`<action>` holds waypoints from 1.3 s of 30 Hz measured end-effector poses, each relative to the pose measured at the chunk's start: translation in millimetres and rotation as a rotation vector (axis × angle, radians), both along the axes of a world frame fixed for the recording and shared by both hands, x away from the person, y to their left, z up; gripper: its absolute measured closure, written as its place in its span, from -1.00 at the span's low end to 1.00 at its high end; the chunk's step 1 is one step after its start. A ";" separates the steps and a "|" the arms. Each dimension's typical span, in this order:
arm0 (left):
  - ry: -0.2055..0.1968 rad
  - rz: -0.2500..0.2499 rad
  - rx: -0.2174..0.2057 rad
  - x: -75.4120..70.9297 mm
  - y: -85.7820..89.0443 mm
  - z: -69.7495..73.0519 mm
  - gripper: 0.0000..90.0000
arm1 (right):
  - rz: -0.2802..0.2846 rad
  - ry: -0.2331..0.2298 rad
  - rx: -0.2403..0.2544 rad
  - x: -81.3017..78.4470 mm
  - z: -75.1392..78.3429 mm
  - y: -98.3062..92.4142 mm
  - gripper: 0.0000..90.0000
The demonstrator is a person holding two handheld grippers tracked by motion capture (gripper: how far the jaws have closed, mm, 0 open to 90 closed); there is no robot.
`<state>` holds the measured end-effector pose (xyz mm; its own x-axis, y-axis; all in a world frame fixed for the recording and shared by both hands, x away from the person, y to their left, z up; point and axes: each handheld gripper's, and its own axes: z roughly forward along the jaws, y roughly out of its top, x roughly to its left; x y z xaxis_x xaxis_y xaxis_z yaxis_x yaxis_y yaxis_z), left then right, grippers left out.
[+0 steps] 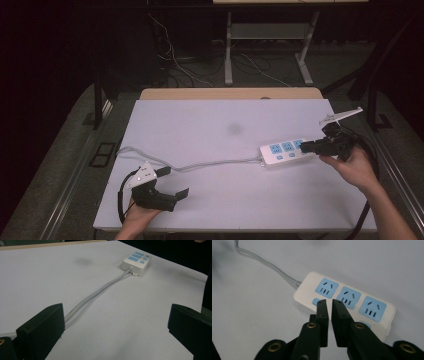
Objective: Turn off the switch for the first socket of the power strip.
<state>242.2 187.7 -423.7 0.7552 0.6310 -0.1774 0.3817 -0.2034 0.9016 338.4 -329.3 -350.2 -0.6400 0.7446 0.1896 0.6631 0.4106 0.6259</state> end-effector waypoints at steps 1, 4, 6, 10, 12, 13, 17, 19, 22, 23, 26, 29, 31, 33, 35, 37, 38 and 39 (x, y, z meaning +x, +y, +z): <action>-0.001 0.000 0.000 -0.1 0.0 0.1 -1.00 | -0.011 -0.002 0.009 -2.6 0.8 -2.0 0.67; -0.001 0.001 0.000 -0.4 -0.1 0.2 -1.00 | -0.041 -0.029 0.026 -10.9 3.3 -7.4 0.43; 0.000 0.004 -0.001 -0.5 0.0 0.3 -1.00 | -0.052 -0.039 0.029 -13.6 3.9 -9.0 0.33; 0.002 0.010 -0.006 -0.9 0.6 0.4 -1.00 | -0.099 -0.071 0.053 -24.8 2.4 -16.9 -0.01; 0.001 0.011 -0.005 -1.2 1.3 0.4 -1.00 | -0.121 -0.084 0.068 -28.6 0.6 -19.8 -0.19; 0.001 0.012 -0.006 -1.3 1.6 0.4 -1.00 | -0.133 -0.088 0.079 -30.8 -0.2 -21.0 -0.31; 0.003 0.019 -0.010 -1.3 2.5 0.3 -1.00 | -0.131 -0.096 0.138 -39.6 -4.4 -25.1 -0.72; 0.003 0.020 -0.010 -1.4 2.6 0.3 -1.00 | -0.127 -0.097 0.149 -43.3 -6.0 -25.6 -0.90; 0.003 0.020 -0.010 -1.7 2.5 0.3 -1.00 | -0.139 -0.116 0.171 -50.9 -8.3 -26.0 -0.99; 0.002 0.020 -0.009 -1.7 2.4 0.3 -1.00 | -0.139 -0.116 0.171 -50.9 -8.3 -26.0 -0.99; 0.003 0.020 -0.010 -1.8 2.4 0.2 -1.00 | -0.151 -0.136 0.209 -61.1 -11.0 -26.4 -0.99; 0.002 0.021 -0.010 -1.8 2.6 0.3 -1.00 | -0.149 -0.134 0.225 -66.1 -14.7 -25.5 -0.99; 0.002 0.020 -0.009 -1.9 2.7 0.4 -1.00 | -0.147 -0.129 0.231 -68.5 -17.2 -24.4 -0.99; 0.002 0.021 -0.010 -1.9 2.8 0.4 -1.00 | -0.145 -0.129 0.232 -69.8 -18.6 -23.8 -0.99; 0.002 0.021 -0.009 -1.8 2.8 0.3 -1.00 | -0.135 -0.127 0.233 -73.8 -22.3 -21.1 -0.99; 0.003 0.021 -0.008 -1.8 2.6 0.2 -1.00 | -0.131 -0.134 0.238 -76.2 -24.1 -19.6 -0.99; 0.003 0.022 -0.009 -1.8 2.4 0.1 -1.00 | -0.131 -0.134 0.238 -76.2 -24.1 -19.6 -0.99; 0.003 0.022 -0.009 -1.8 2.3 0.1 -1.00 | -0.131 -0.134 0.244 -78.2 -25.5 -18.3 -0.99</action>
